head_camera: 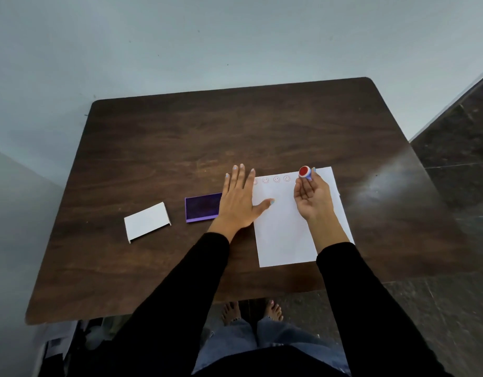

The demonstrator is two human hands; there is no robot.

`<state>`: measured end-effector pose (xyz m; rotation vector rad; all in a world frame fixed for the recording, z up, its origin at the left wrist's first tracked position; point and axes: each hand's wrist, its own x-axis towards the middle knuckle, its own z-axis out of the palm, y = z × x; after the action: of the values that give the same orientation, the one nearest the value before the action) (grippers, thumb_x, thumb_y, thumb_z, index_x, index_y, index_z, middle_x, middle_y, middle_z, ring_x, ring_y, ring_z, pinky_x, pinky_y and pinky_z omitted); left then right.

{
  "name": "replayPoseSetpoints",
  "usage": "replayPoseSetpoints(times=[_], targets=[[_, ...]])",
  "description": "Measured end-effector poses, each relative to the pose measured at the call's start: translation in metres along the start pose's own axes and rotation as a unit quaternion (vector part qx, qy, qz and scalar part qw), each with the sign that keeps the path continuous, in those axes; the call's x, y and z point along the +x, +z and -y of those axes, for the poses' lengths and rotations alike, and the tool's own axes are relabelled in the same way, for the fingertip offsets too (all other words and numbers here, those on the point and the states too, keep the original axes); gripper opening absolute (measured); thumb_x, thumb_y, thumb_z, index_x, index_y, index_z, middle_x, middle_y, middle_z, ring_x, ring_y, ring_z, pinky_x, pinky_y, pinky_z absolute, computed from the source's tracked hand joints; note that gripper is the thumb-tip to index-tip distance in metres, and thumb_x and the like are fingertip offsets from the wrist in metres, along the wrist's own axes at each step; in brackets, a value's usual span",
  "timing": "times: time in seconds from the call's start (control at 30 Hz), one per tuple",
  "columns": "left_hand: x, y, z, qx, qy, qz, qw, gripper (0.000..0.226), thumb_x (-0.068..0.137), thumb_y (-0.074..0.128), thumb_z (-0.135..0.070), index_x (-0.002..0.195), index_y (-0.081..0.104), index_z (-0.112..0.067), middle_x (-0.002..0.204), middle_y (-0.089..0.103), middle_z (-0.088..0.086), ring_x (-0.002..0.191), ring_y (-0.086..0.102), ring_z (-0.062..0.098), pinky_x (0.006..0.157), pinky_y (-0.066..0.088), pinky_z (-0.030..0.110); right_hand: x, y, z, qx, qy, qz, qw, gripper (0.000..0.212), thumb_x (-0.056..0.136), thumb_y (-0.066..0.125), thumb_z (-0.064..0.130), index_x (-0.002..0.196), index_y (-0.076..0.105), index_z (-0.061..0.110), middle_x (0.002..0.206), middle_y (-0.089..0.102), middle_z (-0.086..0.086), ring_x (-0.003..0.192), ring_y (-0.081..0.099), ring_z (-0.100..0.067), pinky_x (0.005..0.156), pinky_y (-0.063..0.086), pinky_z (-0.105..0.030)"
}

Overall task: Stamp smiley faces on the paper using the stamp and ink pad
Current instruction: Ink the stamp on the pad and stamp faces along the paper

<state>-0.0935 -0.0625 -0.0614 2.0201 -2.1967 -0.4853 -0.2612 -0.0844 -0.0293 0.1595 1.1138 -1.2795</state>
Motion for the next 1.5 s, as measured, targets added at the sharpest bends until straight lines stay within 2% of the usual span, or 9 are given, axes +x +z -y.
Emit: replayPoseSetpoints(times=[0.17, 0.27, 0.5, 0.6, 0.67, 0.8, 0.97, 1.2, 1.5], targets=[[0.034, -0.003, 0.007, 0.002, 0.016, 0.076, 0.997, 0.104, 0.071, 0.056, -0.073, 0.149, 0.002, -0.03, 0.158, -0.014, 0.016, 0.145, -0.018, 0.03, 0.117, -0.009, 0.044, 0.009, -0.009, 0.011, 0.071, 0.051, 0.02, 0.996, 0.025, 0.083, 0.069, 0.021, 0.095, 0.065, 0.0, 0.074, 0.074, -0.01, 0.062, 0.07, -0.016, 0.055, 0.056, -0.022], [0.048, 0.0, 0.009, -0.001, 0.012, 0.107, 0.994, 0.118, 0.062, 0.063, -0.076, 0.148, -0.006, -0.035, 0.155, -0.022, 0.017, 0.143, -0.024, 0.031, 0.116, -0.011, 0.045, 0.016, -0.009, 0.014, 0.052, 0.067, 0.014, 0.996, 0.026, 0.08, 0.072, 0.02, 0.095, 0.065, 0.0, 0.078, 0.073, -0.009, 0.067, 0.068, -0.015, 0.059, 0.057, -0.022], [0.08, 0.002, 0.008, -0.066, -0.109, 0.131, 0.983, 0.119, 0.066, 0.051, -0.081, 0.146, -0.02, -0.027, 0.15, -0.035, 0.018, 0.138, -0.034, 0.032, 0.113, -0.018, 0.046, 0.021, -0.008, 0.011, 0.024, 0.068, -0.011, 0.997, 0.026, 0.08, 0.072, 0.022, 0.095, 0.066, 0.002, 0.073, 0.073, -0.008, 0.058, 0.069, -0.014, 0.054, 0.057, -0.022], [0.082, 0.005, 0.009, -0.056, -0.106, 0.136, 0.983, 0.118, 0.068, 0.05, -0.08, 0.146, -0.018, -0.024, 0.148, -0.039, 0.018, 0.135, -0.038, 0.031, 0.111, -0.021, 0.047, 0.024, -0.008, 0.012, -0.022, 0.025, -0.019, 0.999, 0.021, 0.079, 0.074, 0.022, 0.09, 0.069, 0.005, 0.076, 0.072, -0.007, 0.062, 0.069, -0.013, 0.055, 0.057, -0.021], [0.082, 0.006, 0.01, -0.059, -0.098, 0.135, 0.984, 0.117, 0.069, 0.05, -0.079, 0.146, -0.019, -0.024, 0.147, -0.04, 0.018, 0.135, -0.039, 0.031, 0.11, -0.022, 0.047, 0.031, -0.007, 0.012, -0.089, -0.079, -0.036, 0.992, 0.01, 0.078, 0.074, 0.018, 0.081, 0.072, 0.008, 0.074, 0.074, -0.006, 0.064, 0.069, -0.014, 0.056, 0.055, -0.02], [0.082, 0.005, 0.01, -0.052, -0.096, 0.134, 0.985, 0.116, 0.07, 0.049, -0.079, 0.146, -0.019, -0.024, 0.148, -0.039, 0.017, 0.135, -0.039, 0.031, 0.111, -0.022, 0.046, 0.043, -0.007, 0.002, -0.272, -0.308, -0.04, 0.911, 0.015, 0.082, 0.071, 0.019, 0.093, 0.07, 0.009, 0.086, 0.073, -0.006, 0.08, 0.069, -0.015, 0.069, 0.058, -0.022], [0.084, 0.005, 0.01, -0.059, -0.098, 0.12, 0.986, 0.108, 0.074, 0.044, -0.078, 0.147, -0.016, -0.026, 0.149, -0.037, 0.017, 0.136, -0.037, 0.029, 0.111, -0.022, 0.046, 0.051, -0.019, -0.015, -0.388, -0.443, -0.067, 0.805, 0.019, 0.083, 0.07, 0.019, 0.1, 0.069, 0.012, 0.09, 0.07, 0.002, 0.078, 0.066, -0.005, 0.073, 0.053, -0.01], [0.084, 0.007, 0.008, -0.043, -0.108, 0.112, 0.987, 0.1, 0.079, 0.04, -0.075, 0.147, -0.016, -0.026, 0.15, -0.035, 0.016, 0.138, -0.035, 0.03, 0.112, -0.02, 0.045, 0.054, -0.026, -0.019, -0.464, -0.497, -0.028, 0.733, 0.022, 0.083, 0.069, 0.013, 0.105, 0.067, 0.008, 0.101, 0.072, -0.008, 0.085, 0.066, -0.011, 0.083, 0.055, -0.023], [0.082, 0.003, 0.006, -0.038, -0.106, 0.112, 0.987, 0.098, 0.081, 0.04, -0.073, 0.147, -0.015, -0.025, 0.151, -0.033, 0.017, 0.139, -0.033, 0.03, 0.113, -0.018, 0.046, 0.051, -0.023, -0.021, -0.499, -0.491, -0.023, 0.714, 0.024, 0.083, 0.069, 0.013, 0.106, 0.067, 0.008, 0.103, 0.071, -0.011, 0.09, 0.067, -0.019, 0.085, 0.052, -0.025]])
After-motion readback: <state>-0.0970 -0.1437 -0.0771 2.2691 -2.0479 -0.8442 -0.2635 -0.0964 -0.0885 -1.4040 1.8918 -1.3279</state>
